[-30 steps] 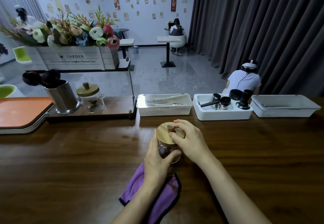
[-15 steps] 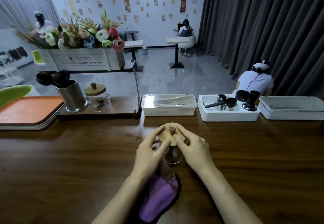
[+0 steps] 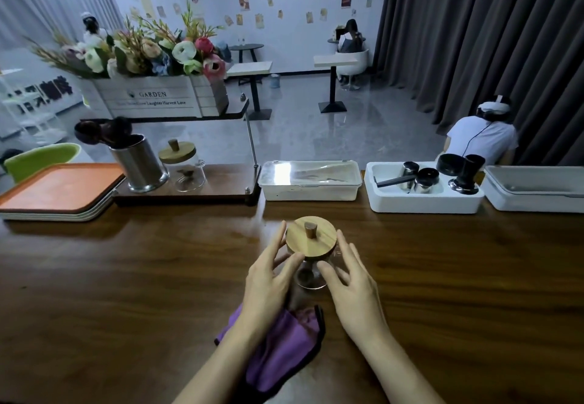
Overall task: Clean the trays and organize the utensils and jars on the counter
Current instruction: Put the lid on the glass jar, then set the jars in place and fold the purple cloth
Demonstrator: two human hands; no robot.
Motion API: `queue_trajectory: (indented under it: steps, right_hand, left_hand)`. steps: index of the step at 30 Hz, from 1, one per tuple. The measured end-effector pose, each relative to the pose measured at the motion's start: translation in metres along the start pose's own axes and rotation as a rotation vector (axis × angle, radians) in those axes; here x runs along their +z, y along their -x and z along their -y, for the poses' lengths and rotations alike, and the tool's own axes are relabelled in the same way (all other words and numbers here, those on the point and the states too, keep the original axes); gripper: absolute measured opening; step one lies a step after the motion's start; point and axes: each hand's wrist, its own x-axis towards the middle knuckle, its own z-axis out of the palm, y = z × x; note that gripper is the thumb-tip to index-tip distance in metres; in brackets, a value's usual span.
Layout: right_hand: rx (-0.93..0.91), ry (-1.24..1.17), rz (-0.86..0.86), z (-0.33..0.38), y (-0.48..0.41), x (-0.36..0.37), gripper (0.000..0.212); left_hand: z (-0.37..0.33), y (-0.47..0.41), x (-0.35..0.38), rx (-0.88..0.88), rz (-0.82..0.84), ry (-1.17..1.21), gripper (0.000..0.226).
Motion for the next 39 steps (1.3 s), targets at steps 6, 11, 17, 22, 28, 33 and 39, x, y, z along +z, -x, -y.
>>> queue_trajectory:
  steps: [6,11,17,22,28,33,39]
  right_hand:
    - [0.008,-0.038,-0.090,0.006,-0.012,0.023,0.063]
    - [-0.021,-0.056,-0.104,0.045,-0.047,0.078,0.064]
    - [-0.085,-0.031,-0.115,0.089,-0.116,0.157,0.055]
    - [-0.058,-0.076,-0.122,0.098,-0.170,0.194,0.036]
    - [-0.005,-0.033,-0.151,0.091,-0.216,0.214,0.047]
    - [0.050,-0.040,-0.142,0.082,-0.233,0.222,0.049]
    - [0.094,-0.019,-0.108,0.075,-0.242,0.226,0.052]
  left_hand:
    - [0.002,-0.003,-0.005,0.055,-0.065,0.027,0.062]
    - [-0.005,-0.037,-0.067,0.113,-0.124,0.047,0.062]
    - [-0.008,-0.109,-0.141,0.184,-0.181,0.034,0.043]
    - [0.008,-0.169,-0.166,0.152,-0.065,0.041,0.061]
    - [0.023,-0.219,-0.172,0.168,-0.016,-0.007,0.067]
    - [0.027,-0.228,-0.174,0.126,0.008,-0.027,0.080]
    - [0.039,-0.239,-0.173,0.080,-0.016,-0.044,0.072]
